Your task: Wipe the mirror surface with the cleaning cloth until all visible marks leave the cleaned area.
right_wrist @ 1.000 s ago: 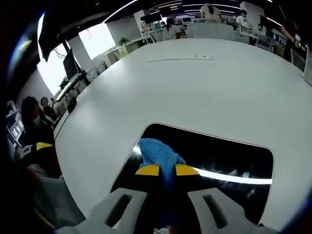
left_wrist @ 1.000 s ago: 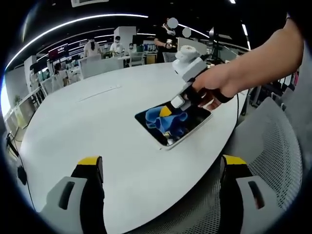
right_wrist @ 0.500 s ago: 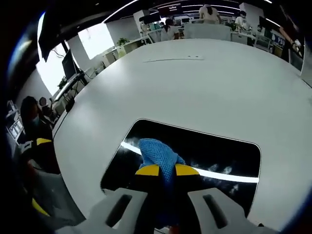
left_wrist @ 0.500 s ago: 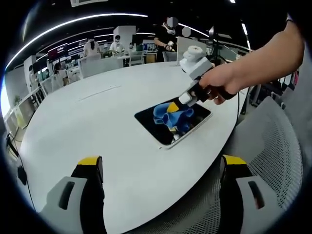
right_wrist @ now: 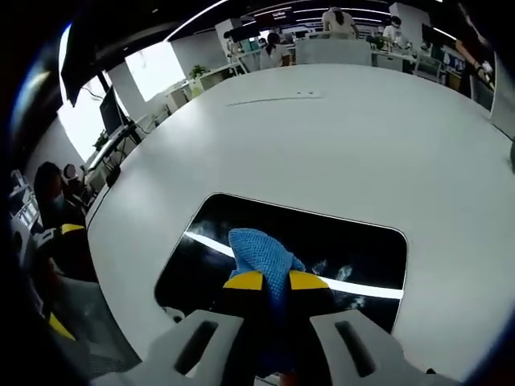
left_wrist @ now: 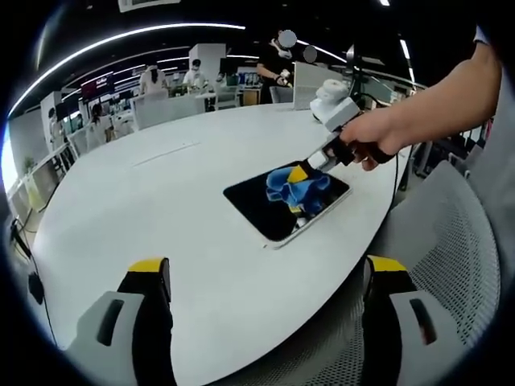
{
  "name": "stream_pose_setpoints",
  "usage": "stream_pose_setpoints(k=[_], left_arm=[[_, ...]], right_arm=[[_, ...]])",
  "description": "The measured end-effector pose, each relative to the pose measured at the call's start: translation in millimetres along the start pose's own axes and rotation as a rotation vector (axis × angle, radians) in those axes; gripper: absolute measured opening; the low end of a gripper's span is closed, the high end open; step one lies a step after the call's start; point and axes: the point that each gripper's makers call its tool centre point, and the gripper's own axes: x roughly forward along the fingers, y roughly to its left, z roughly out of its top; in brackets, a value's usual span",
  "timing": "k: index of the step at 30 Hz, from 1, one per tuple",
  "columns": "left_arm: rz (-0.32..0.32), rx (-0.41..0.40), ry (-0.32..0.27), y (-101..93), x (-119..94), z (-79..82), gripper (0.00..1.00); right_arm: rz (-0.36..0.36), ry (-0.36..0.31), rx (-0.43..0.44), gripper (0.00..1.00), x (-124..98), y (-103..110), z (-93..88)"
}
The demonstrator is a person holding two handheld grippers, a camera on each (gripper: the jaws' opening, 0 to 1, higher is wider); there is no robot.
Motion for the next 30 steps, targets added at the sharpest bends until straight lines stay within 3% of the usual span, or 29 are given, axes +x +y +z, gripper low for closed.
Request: stream_pose_setpoints(k=[18,22,30], left_arm=[[0.009,0.009,-0.035,-0.8,1,5.9,0.99],[0.022,0.019,-0.032,0.4,1,6.0,0.99],[0.009,0.008,0.004,-0.3,1,0.2,0.99]], right_arm=[[-0.041,0.002,0.038,0.03,-20,-46,-7.6],[-0.058,0.012,-0.013,0.04,-22,-51,-8.6],[-0.058,0.016,0.023,0.04,-27,-60,-11.3]])
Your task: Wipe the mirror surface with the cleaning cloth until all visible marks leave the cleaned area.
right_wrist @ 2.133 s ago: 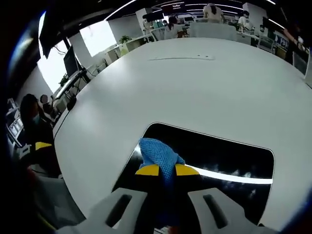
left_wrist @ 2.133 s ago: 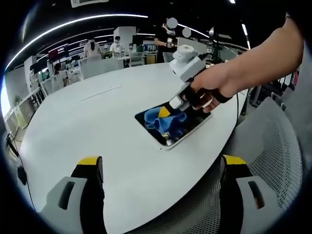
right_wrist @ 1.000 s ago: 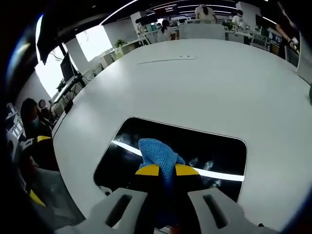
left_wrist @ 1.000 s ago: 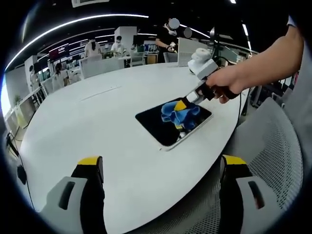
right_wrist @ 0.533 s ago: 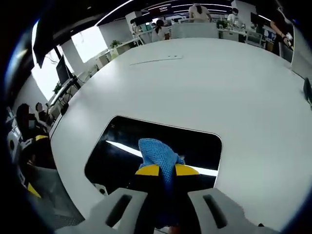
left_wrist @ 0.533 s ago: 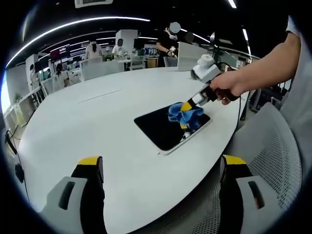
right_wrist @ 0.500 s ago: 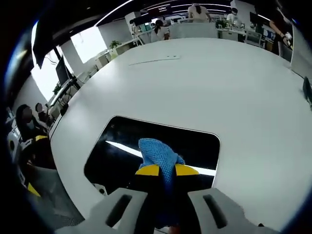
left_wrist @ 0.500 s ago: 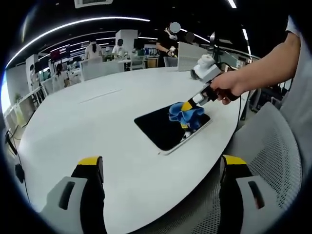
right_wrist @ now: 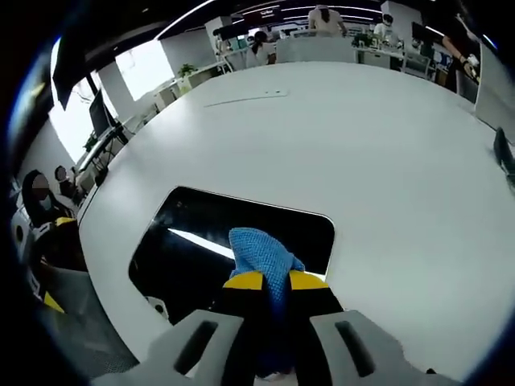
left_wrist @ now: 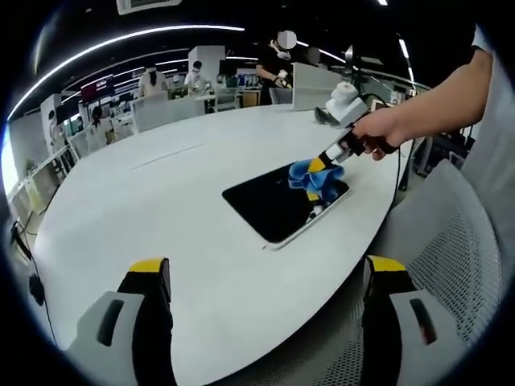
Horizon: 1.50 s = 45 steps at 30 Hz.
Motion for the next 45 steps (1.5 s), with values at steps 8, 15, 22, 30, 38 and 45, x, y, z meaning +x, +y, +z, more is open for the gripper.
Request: stream_pose_setpoints(k=[8,15,22,30,38,45], left_arm=[[-0.026,-0.017,-0.021,-3.8,-1,3.3,0.99],[-0.018,-0.010,-0.020,-2.7,-1,3.1,0.99],[-0.016,-0.008,-0.026,-2.1,-2,4.0,0.99],[-0.013,-0.009,-0.023,-1.7,-2,3.2,0.99],[-0.008,-0.002,-0.014,-0.7,-2,1.2,0.97],[-0.011,-0.015,-0.018,-1.1,-2,1.9,0.98]], right_arm=[[-0.009,0.006,0.006,0.04,-4,-9,-3.6],[-0.026,0.012,0.048,0.04,-8,-19,-5.0],[-0.038,0.015,0.044,0.03,-7,-18,-5.3],[-0.044,0.021,0.064,0.03,-8,-18,-4.7],[-0.055,0.017,0.062,0.04,-9,-18,-5.7],[-0.068,0.001,0.095,0.04,-10,-17,-7.2]])
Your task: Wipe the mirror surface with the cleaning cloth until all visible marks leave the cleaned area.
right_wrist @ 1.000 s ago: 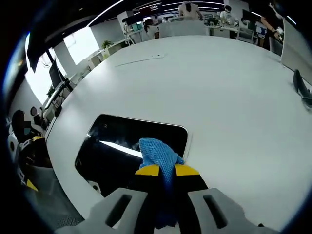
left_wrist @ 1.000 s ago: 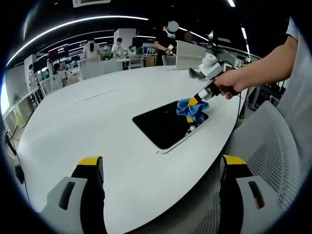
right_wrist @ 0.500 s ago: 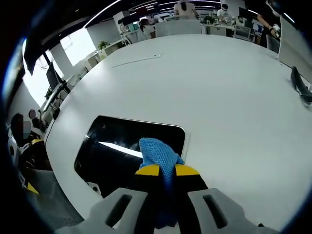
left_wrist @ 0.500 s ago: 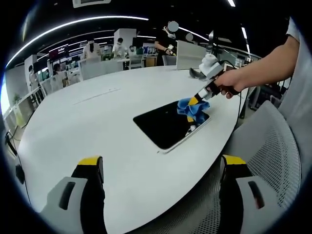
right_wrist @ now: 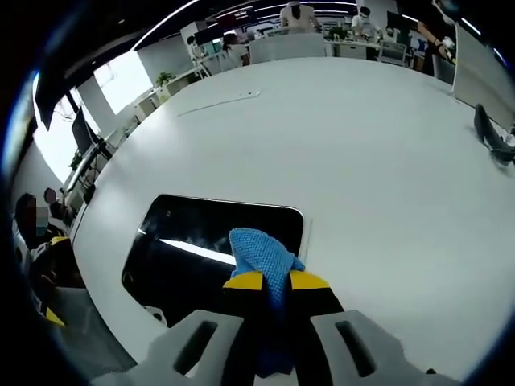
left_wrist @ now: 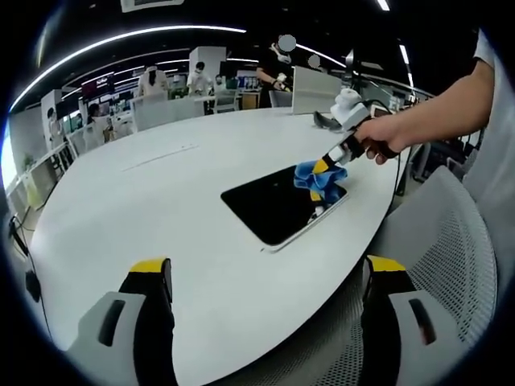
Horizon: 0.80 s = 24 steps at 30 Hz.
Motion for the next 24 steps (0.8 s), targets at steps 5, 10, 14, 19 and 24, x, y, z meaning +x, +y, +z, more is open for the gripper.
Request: stream_pose_setpoints(k=[5,10,14,19,24], left_arm=[[-0.002,-0.005,0.003,-0.7,0,-0.6,0.98],[-0.003,-0.011,0.010,-0.3,-1,-1.1,0.99],[-0.004,-0.012,0.005,-0.1,-1,-0.1,0.98],[-0.006,-0.007,0.007,-0.2,-1,-0.3,0.97],[-0.022,-0.018,0.018,-2.8,-1,-2.2,0.99]], right_arm=[[-0.015,0.000,-0.009,0.04,-2,2,-2.8],[-0.021,-0.006,-0.028,0.04,-5,3,-9.3],[-0.024,0.003,-0.028,0.04,-10,6,-15.6],[-0.020,0.003,-0.015,0.04,-15,8,-23.2],[-0.019,0.004,0.006,0.04,-19,10,-31.1]])
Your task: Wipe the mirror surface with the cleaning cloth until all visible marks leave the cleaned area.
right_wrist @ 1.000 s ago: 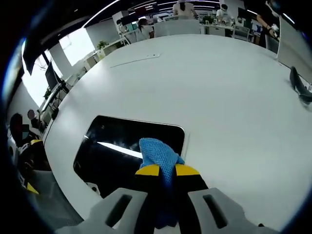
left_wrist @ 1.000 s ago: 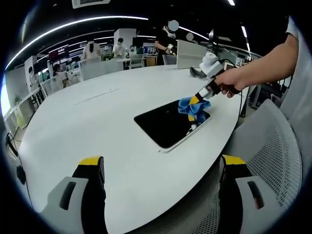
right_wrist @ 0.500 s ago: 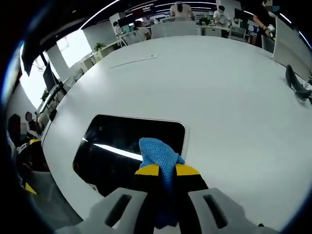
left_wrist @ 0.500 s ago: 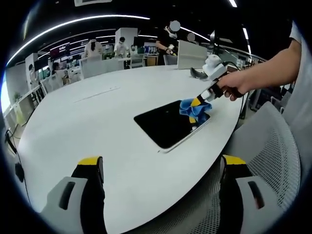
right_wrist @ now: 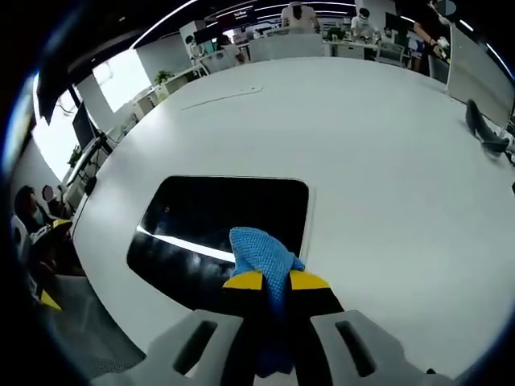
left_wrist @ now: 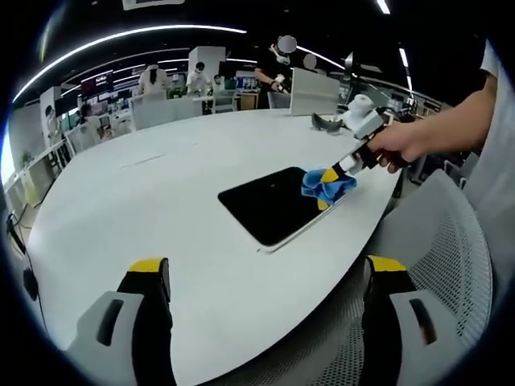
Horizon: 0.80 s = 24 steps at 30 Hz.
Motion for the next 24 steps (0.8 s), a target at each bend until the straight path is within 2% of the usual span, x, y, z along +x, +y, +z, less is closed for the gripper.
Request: stream_pose_setpoints(k=[7,11,13,18,21,24], left_arm=[[-0.003,-0.001,-0.005,-0.7,0,1.0,0.99],[-0.005,0.001,-0.002,-1.3,0,0.6,0.99],[-0.006,0.003,-0.004,-1.3,0,0.8,0.99],[-0.009,0.008,-0.005,-2.2,0,0.8,0.99],[0.031,0.040,-0.004,4.1,0,0.4,0.99],[0.018,0.028,-0.014,1.7,0,1.7,0.99]], right_arm=[[-0.012,0.003,-0.011,0.04,-4,3,-6.3],[-0.011,0.007,0.011,0.04,-6,4,-9.0],[-0.007,0.019,0.049,0.04,-7,5,-11.8],[-0.020,0.006,0.050,0.04,-7,6,-12.2],[-0.028,0.002,0.063,0.04,-7,5,-11.7],[-0.020,0.001,0.095,0.04,-8,4,-11.3]])
